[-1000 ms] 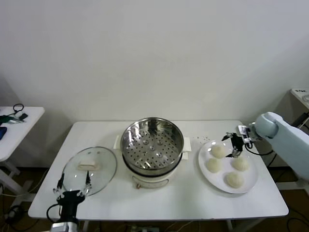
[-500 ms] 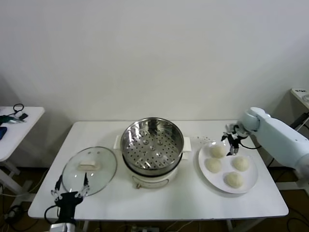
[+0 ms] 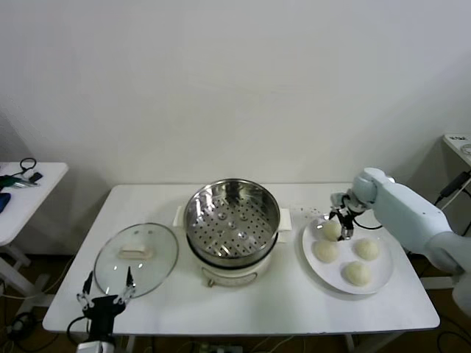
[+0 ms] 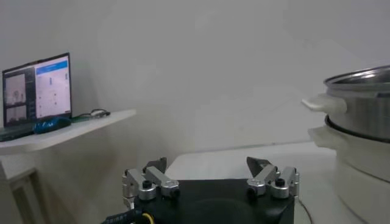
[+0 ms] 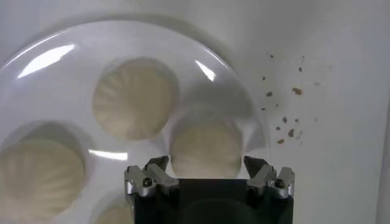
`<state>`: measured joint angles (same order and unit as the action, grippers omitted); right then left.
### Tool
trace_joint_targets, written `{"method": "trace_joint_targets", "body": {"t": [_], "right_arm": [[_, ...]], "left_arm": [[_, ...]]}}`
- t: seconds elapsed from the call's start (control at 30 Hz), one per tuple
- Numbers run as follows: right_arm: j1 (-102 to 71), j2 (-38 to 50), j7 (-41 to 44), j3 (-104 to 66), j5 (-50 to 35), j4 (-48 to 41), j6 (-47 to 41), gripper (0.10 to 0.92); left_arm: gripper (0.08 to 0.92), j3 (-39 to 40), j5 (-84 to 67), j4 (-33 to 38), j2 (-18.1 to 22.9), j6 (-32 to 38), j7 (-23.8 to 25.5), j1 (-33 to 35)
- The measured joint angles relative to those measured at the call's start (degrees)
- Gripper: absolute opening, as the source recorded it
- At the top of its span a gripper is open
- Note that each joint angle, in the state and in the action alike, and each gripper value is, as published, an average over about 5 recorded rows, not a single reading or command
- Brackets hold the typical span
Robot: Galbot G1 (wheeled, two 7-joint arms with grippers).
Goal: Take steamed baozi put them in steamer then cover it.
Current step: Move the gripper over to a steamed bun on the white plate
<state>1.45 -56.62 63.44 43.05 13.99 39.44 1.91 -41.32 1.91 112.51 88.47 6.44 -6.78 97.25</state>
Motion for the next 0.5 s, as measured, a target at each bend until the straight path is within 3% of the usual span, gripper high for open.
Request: {"method": "trace_joint_targets", "body": {"t": [0.5], "right_arm": [[0.3,-0.1,0.8,0.2,0.7,-0.4,0.7,0.710]], "left_arm": [[0.823,-0.1,-1.3,-0.2,0.0,-1.2,-2.1,-0.2]]}}
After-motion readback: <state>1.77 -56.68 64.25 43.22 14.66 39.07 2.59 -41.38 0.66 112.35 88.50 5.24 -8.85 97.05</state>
